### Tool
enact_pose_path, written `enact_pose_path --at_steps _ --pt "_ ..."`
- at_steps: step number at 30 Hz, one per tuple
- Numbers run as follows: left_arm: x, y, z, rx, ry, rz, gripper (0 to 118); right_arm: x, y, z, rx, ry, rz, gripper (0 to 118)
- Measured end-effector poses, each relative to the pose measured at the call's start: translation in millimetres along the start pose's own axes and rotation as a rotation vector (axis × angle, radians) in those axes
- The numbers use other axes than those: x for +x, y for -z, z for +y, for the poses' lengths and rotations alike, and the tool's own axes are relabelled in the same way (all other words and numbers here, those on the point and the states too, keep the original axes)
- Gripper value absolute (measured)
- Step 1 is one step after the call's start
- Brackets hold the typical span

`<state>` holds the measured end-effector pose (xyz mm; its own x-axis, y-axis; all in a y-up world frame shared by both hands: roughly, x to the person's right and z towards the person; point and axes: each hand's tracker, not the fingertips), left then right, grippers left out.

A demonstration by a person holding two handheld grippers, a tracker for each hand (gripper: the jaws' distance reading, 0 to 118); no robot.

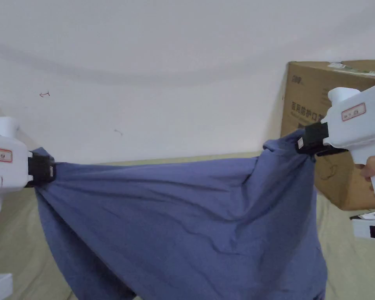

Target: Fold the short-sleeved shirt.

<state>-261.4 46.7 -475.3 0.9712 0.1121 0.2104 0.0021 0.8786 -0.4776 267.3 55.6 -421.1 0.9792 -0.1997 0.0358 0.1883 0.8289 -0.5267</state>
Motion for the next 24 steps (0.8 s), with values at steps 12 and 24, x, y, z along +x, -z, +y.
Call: enact_pose_path --at_steps 12,24 --pt "-21.1 22.1 122.0 0.065 0.0 0.104 3 -58.9 34.0 134.6 0.067 0.002 0.025 4" --pt "-21.4 49.0 267.9 0.265 0.015 0.192 3 -98.4 24.4 284.4 0.269 0.006 0.035 4"
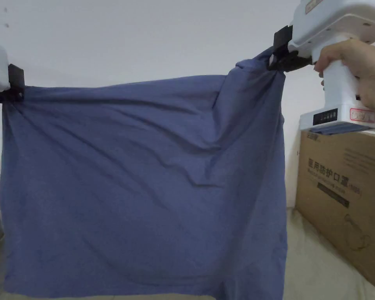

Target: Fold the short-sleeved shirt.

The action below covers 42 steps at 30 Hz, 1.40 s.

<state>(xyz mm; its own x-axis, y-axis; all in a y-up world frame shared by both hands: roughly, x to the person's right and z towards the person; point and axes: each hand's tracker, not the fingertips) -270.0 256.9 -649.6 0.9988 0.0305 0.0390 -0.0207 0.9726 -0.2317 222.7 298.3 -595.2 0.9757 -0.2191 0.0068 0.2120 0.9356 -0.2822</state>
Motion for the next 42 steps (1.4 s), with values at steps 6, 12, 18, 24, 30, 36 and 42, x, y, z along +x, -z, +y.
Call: enact_pose_path --at_steps 6,12,18,24,30,36,42 --pt "4.2 32.5 2.9 0.028 0.009 -0.004 3 -0.6 26.1 3.7 0.008 -0.04 -0.038 4" --pt "9.1 73.0 -62.1 -0.006 0.003 -0.003 3 10.9 80.5 -44.2 -0.077 -0.069 -0.069 4" --pt "0.0 142.3 -184.7 -0.205 0.045 -0.027 3 36.7 173.8 -150.6 -0.309 -0.016 -0.102 4" --pt "-28.2 213.6 -315.6 -0.444 -0.081 -0.025 3 59.1 242.0 -284.8 -0.516 0.016 -0.092 4" --pt "-45.3 186.5 -409.8 -0.555 -0.129 -0.04 3 80.5 220.5 -391.3 -0.649 0.08 -0.053 4" --pt "-72.8 68.8 -451.0 -0.606 -0.162 -0.113 3 98.6 104.0 -442.7 -0.615 0.085 -0.017 4" --pt "-84.3 -40.2 -486.5 -0.662 -0.185 -0.083 3 87.0 -8.3 -506.9 -0.704 0.125 0.045 4"
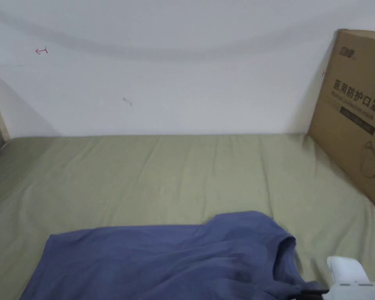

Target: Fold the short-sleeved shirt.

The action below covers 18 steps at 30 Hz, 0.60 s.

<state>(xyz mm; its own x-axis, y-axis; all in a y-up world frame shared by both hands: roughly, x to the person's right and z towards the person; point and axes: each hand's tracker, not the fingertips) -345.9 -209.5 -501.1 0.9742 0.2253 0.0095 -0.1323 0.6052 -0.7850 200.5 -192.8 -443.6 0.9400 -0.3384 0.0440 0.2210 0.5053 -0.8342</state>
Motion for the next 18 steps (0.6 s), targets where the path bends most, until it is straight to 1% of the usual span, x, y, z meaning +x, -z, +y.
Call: enact_pose_path --at_steps 2,3,4,7,9,10,11,12,13,14,15,16,17,18 --pt "-4.4 -16.3 -29.5 -0.044 -0.017 -0.002 3 -5.8 -11.5 -40.0 -0.04 -0.028 -0.026 4" --pt "-5.6 -24.0 -44.6 -0.047 -0.018 -0.003 3 -4.3 -16.9 -58.4 -0.057 -0.023 -0.015 4" --pt "-6.4 -31.0 -58.5 -0.068 -0.021 0.001 3 -1.6 -21.8 -76.6 -0.109 -0.015 -0.002 4" --pt "-19.4 -38.6 -93.3 -0.097 0.013 0.038 3 5.6 -32.6 -124.3 -0.14 0.048 -0.017 4" --pt "-28.5 -39.0 -111.4 -0.106 -0.014 0.051 3 12.9 -31.9 -148.9 -0.146 0.117 0.0 4" --pt "-31.6 -37.4 -118.2 -0.132 -0.039 0.043 3 15.4 -29.3 -160.3 -0.154 0.124 0.0 4" --pt "-32.0 -36.4 -124.2 -0.137 -0.029 0.042 4 15.8 -26.4 -168.3 -0.157 0.126 -0.018 6" --pt "-31.0 -35.5 -127.4 -0.149 -0.021 0.038 7 14.7 -24.2 -172.1 -0.163 0.121 -0.035 12" --pt "-31.1 -35.5 -131.3 -0.156 -0.005 0.059 23 12.6 -23.2 -173.8 -0.171 0.101 -0.071 35" --pt "-29.1 -38.4 -133.6 -0.146 0.01 0.087 47 11.3 -21.8 -174.0 -0.182 0.069 -0.101 63" --pt "-29.1 -40.8 -133.7 -0.144 0.015 0.109 76 10.6 -21.8 -172.6 -0.184 0.039 -0.127 89" --pt "-29.9 -43.5 -133.7 -0.148 0.012 0.11 102 10.4 -23.6 -171.3 -0.173 0.022 -0.154 101" --pt "-29.9 -50.0 -132.3 -0.143 0.001 0.103 106 11.1 -28.0 -168.5 -0.154 0.021 -0.158 100" --pt "-31.1 -57.8 -129.6 -0.119 -0.024 0.084 106 10.9 -34.1 -164.0 -0.141 0.021 -0.158 100"
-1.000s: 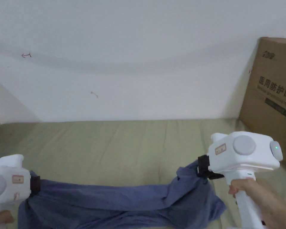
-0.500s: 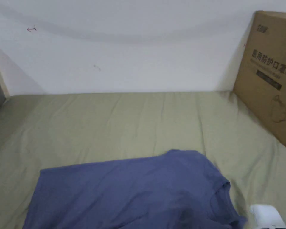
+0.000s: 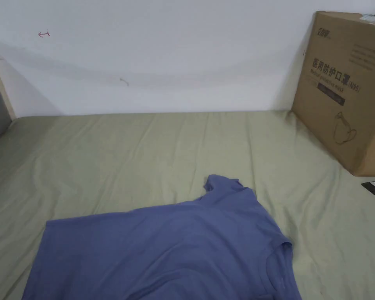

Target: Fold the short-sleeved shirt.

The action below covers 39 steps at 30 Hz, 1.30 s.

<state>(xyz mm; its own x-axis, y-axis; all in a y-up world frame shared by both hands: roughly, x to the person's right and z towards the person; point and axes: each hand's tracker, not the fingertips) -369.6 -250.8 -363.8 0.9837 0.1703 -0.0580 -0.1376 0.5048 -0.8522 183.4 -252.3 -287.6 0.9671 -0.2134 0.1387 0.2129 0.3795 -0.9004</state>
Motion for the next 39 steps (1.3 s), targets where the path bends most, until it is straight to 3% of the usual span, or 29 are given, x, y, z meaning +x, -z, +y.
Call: enact_pose_path --at_steps 3,5,6,9,10,12,13,19,20,21,22,23,24,31,34,37,39 --pt "-1.9 -17.9 22.5 0.047 -0.027 -0.022 104 2.6 -16.9 17.3 0.035 0.014 0.013 98" --pt "4.7 -32.3 39.1 0.12 0.012 0.009 95 2.6 -31.0 33.2 0.109 0.001 0.049 87" --pt "8.9 -38.5 44.9 0.156 0.024 0.017 95 1.5 -36.9 39.4 0.138 -0.015 0.067 87" --pt "30.8 -51.0 62.4 0.208 0.052 0.027 40 -2.7 -42.9 63.3 0.198 -0.023 0.052 21" --pt "36.7 -52.4 67.1 0.233 0.062 0.027 19 -3.9 -42.2 72.5 0.204 -0.02 0.051 9" --pt "50.0 -53.7 76.8 0.265 0.092 0.042 5 -7.0 -40.1 91.5 0.21 -0.028 0.056 0" --pt "55.5 -54.4 81.3 0.276 0.084 0.053 0 -9.2 -39.6 101.7 0.227 -0.047 0.061 0" --pt "73.3 -43.2 108.1 0.312 0.086 0.044 0 -13.1 -11.3 197.1 0.235 -0.099 0.073 1" --pt "75.0 -40.0 110.9 0.316 0.089 0.046 0 -13.1 0.7 217.3 0.203 -0.113 0.073 17" --pt "76.5 -38.2 113.1 0.317 0.089 0.044 0 -13.8 12.2 234.4 0.159 -0.127 0.051 44" --pt "78.5 -36.6 115.2 0.316 0.083 0.04 0 -14.9 27.7 253.3 0.132 -0.13 0.011 87" --pt "79.6 -32.5 118.0 0.318 0.078 0.034 0 -13.7 46.9 271.3 0.128 -0.142 -0.008 107" --pt "81.4 -30.8 119.1 0.319 0.075 0.029 0 -11.5 64.4 286.1 0.121 -0.149 -0.012 114" --pt "84.1 -9.5 127.4 0.287 0.108 0.035 0 8.8 173.4 364.5 -0.025 -0.045 -0.149 103" --pt "80.8 0.7 130.6 0.268 0.11 0.046 0 10.8 198.3 373.9 -0.08 -0.061 -0.137 97" --pt "77.5 11.7 132.1 0.245 0.094 0.057 0 5.0 215.5 375.8 -0.118 -0.129 -0.134 91" --pt "76.6 17.6 132.8 0.231 0.086 0.072 0 3.3 220.9 376.4 -0.125 -0.101 -0.155 84"
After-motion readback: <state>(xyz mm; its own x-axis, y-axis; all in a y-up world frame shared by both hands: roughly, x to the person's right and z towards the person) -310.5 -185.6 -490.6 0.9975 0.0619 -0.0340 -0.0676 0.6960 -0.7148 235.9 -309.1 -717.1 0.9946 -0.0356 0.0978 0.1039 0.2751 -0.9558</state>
